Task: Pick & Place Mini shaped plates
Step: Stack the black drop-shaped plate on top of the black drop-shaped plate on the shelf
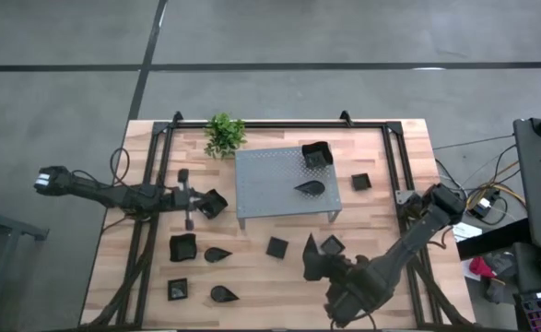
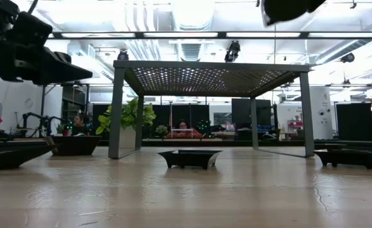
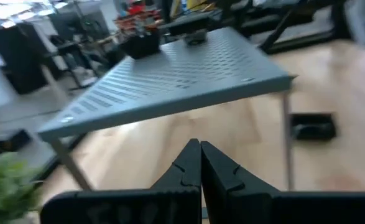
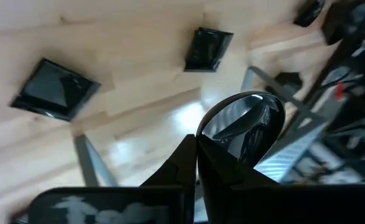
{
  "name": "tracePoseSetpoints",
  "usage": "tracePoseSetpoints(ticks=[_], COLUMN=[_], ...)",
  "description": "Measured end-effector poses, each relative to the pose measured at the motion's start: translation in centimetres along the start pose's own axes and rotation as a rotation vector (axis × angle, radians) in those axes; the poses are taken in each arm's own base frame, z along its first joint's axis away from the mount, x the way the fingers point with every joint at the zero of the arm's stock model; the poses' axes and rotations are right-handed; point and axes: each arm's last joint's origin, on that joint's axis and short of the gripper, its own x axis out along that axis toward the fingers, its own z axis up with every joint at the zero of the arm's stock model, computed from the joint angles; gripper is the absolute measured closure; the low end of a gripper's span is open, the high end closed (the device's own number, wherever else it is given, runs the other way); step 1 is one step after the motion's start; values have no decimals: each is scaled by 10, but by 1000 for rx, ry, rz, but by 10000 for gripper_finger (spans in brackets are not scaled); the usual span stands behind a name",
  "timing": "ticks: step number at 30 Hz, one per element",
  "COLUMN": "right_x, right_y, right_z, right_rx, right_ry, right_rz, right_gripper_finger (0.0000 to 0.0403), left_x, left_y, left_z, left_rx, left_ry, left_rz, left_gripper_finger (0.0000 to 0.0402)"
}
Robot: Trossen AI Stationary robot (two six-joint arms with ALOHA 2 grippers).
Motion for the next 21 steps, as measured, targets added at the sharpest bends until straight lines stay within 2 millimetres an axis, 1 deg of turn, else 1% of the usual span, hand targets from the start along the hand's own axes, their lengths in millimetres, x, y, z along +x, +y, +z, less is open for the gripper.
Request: tracePoseSetpoints(ticks=[4, 6, 7, 9, 11, 14, 18, 21], right_x=[-5, -7, -8, -11, -12, -13, -14, -14], right_y=[2, 3, 4, 6, 6, 6, 5, 4], right_z=[4, 8, 10, 12, 14, 17, 18, 21], right_rx=[-60, -70, -83, -114, -114, -68, -58, -36], right_ry=[9, -5, -10, -17, -28, -45, -58, -77], right_rz=[-43, -63, -74, -82, -91, -104, -115, -128], right_gripper_finger=[394, 394, 395, 394, 395, 395, 395, 395], left_x=[0, 0, 0, 0, 0, -2, -7, -9], left_y=[3, 4, 4, 2, 2, 0, -4, -7], left_z=[-1, -1, -1, 2, 10, 23, 39, 47], left_rx=[52, 45, 3, -189, -284, -439, -480, -480], left_ry=[31, 38, 29, -15, -103, -234, -394, -477], left_rz=[113, 146, 140, 57, -6, -165, -396, -457], left_gripper_finger=[401, 401, 401, 401, 401, 401, 401, 401])
